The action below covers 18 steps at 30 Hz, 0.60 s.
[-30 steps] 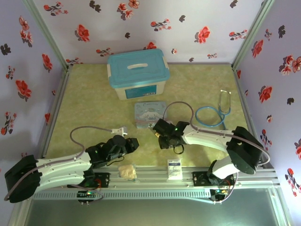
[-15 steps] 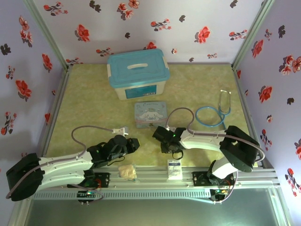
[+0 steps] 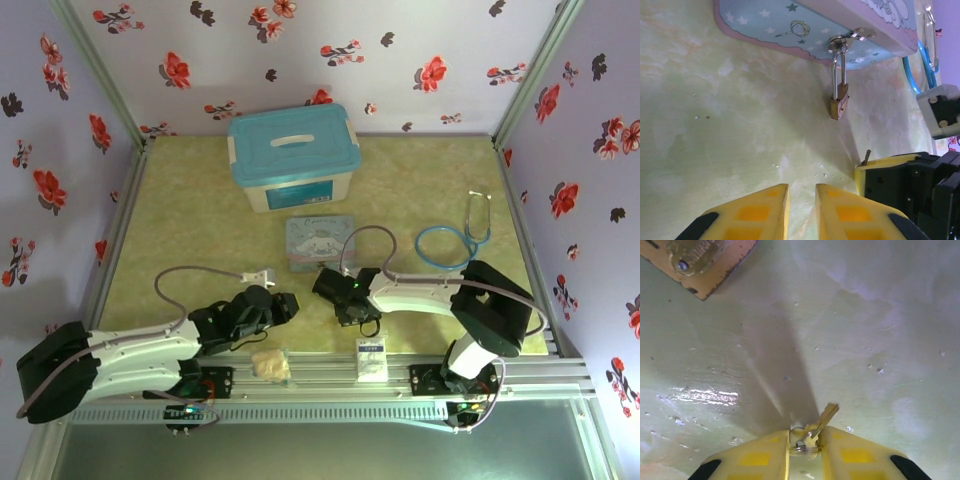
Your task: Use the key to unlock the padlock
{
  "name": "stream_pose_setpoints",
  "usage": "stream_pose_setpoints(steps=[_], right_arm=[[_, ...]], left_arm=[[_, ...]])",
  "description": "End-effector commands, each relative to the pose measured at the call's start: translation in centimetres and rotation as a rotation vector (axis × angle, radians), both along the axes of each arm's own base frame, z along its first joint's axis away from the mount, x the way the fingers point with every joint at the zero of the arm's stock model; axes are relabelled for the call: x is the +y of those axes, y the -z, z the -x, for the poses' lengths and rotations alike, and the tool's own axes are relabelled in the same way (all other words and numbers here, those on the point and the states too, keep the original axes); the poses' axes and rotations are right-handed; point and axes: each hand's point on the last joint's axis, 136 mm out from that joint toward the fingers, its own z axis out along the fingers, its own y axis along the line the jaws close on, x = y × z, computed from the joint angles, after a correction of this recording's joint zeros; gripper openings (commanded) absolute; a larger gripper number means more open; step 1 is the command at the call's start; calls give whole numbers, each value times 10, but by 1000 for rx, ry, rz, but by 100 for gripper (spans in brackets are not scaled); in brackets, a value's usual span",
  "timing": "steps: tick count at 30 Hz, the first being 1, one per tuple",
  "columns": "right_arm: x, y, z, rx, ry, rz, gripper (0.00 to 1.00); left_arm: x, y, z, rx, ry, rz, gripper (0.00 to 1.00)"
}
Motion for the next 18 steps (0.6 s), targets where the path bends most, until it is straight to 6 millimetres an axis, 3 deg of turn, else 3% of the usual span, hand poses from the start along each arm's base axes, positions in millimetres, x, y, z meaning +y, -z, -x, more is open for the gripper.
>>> stream_pose_setpoints(steps=[1, 10, 14, 18], right_arm=[[-31, 21, -6, -46, 6, 115, 21], [-33, 21, -2, -51, 4, 56, 11], [-27, 11, -4, -74, -38, 4, 0], [-19, -11, -3, -110, -154, -66, 0]], left_arm=[[-14, -21, -8, -40, 14, 46, 21], [-25, -21, -11, -36, 39, 47, 20], [-25, -26, -13, -54, 38, 57, 20], [-20, -35, -17, -104, 53, 41, 19]])
